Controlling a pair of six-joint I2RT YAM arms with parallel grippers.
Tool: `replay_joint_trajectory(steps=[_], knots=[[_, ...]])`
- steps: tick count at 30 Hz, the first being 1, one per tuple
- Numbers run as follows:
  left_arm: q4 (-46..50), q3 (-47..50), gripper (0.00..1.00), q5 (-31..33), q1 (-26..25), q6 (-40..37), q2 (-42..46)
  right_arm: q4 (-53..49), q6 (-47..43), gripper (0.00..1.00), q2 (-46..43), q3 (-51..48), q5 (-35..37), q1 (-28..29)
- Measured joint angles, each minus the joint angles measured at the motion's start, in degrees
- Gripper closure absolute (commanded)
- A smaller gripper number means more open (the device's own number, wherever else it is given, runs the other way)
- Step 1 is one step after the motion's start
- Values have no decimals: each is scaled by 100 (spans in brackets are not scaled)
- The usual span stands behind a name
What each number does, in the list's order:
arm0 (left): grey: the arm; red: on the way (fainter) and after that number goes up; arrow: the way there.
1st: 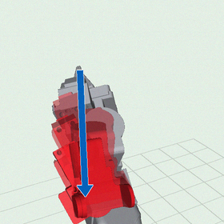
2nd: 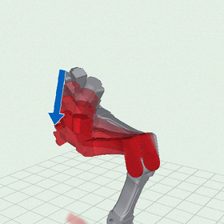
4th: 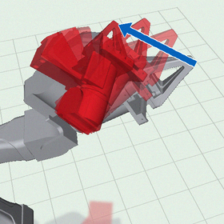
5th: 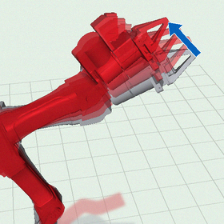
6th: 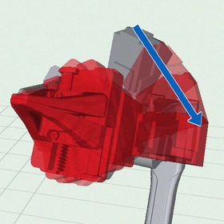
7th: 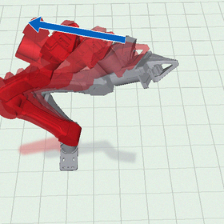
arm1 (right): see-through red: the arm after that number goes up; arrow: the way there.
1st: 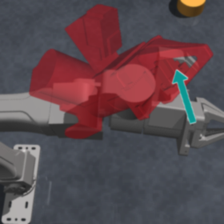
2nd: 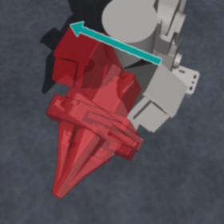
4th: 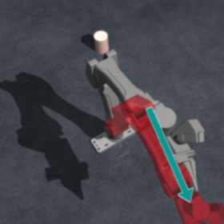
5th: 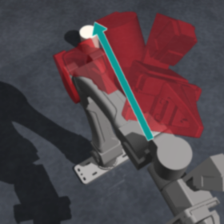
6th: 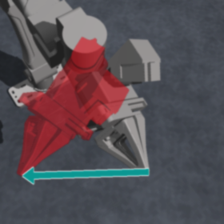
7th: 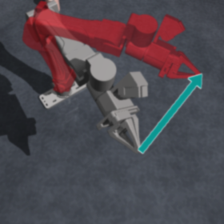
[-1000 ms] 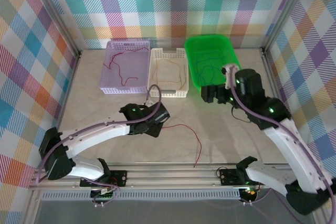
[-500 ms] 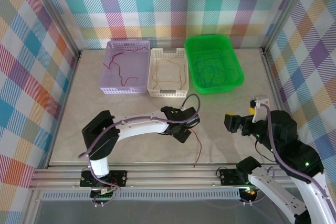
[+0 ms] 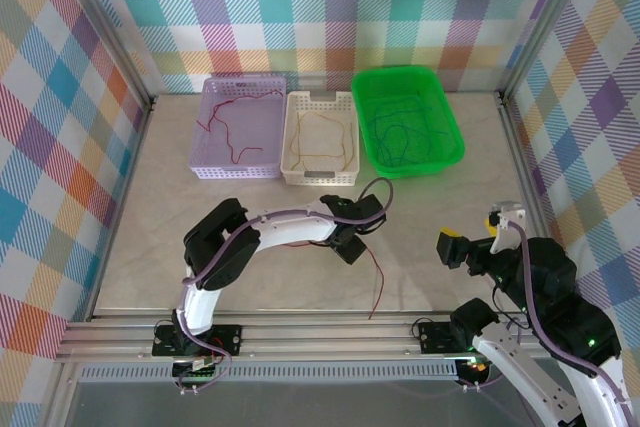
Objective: Untangle the cables
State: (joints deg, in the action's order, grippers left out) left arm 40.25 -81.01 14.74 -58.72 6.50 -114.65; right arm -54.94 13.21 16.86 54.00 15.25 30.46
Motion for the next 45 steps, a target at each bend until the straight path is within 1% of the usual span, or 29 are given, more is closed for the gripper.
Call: replay_joint_trajectory(steps=[2,5,6,7,9,11,13,15,16,22,26,29,33,37,41,45], knots=[[0,-57,19,-35,50,-63,-79,4,0,0,-39,-31,17,0],[4,-153,24,-138,118,-175,-177,7,0,0,-94,-98,20,0],[2,-175,28,-177,131,-199,-195,9,2,0,-116,-118,20,0],[0,-186,34,-232,153,-221,-208,15,2,0,-142,-142,20,0],[-31,-208,42,-291,186,-264,-229,26,4,0,-210,-188,20,0],[-55,-223,47,-450,245,-304,-254,37,4,0,-282,-219,42,0],[-98,-232,55,-538,273,-313,-269,48,4,0,-363,-256,76,0],[-127,-232,59,-612,273,-319,-275,46,7,0,-407,-275,90,0],[-140,-232,63,-636,273,-315,-278,52,7,0,-424,-286,103,0],[-197,-229,80,-772,273,-319,-289,83,114,0,-457,-446,133,0],[-264,-208,88,-785,291,-306,-289,85,153,0,-470,-474,155,0],[-282,-192,100,-758,334,-319,-275,85,179,0,-529,-551,195,0],[-286,-122,100,-647,411,-313,-203,81,221,0,-629,-667,251,0],[-94,-15,100,-435,450,-315,63,83,243,0,-769,-684,348,0],[101,26,100,-282,450,-310,717,83,243,0,-807,-684,391,0],[203,20,100,-94,450,-304,1652,83,245,0,-807,-686,426,0]])
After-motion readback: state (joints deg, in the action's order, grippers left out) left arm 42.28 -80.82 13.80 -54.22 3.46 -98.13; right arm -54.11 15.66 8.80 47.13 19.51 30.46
